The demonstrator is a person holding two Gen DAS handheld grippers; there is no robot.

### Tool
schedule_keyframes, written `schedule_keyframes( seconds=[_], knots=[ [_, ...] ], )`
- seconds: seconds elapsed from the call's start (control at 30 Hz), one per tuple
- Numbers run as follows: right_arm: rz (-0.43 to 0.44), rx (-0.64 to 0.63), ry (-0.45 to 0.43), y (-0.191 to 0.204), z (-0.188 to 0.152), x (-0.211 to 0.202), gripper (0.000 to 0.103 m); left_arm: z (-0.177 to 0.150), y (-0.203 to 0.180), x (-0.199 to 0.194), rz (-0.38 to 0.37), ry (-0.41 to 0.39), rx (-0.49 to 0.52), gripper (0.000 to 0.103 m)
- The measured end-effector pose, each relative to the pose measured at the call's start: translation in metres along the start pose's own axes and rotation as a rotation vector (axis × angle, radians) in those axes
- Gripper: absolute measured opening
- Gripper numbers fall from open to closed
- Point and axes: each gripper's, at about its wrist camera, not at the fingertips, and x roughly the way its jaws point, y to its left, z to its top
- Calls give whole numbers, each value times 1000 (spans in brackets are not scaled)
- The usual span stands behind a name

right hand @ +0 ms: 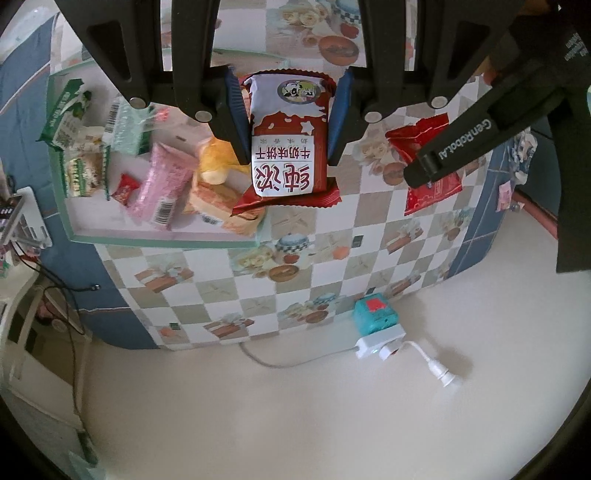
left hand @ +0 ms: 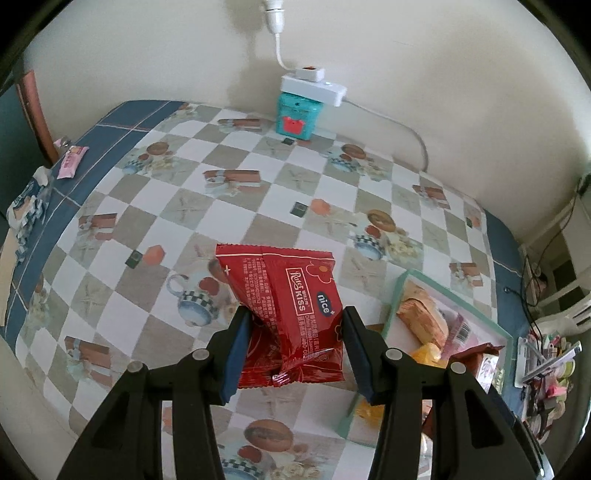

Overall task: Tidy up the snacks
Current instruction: 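Carry the red packet with the left tool while the right tool carries the biscuit packet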

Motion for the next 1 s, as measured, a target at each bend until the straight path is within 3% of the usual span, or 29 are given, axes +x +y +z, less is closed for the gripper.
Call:
schedule_keyframes(
  seconds=[0.43, 1.0],
  knots=[
    [-77, 115, 6, -68, 2, -6, 42, -14, -51, -1, -6, -7, 98, 51],
    [-161, 276, 41, -149, -4, -1, 42, -43, -125, -2, -85, -5, 283, 51]
  ],
)
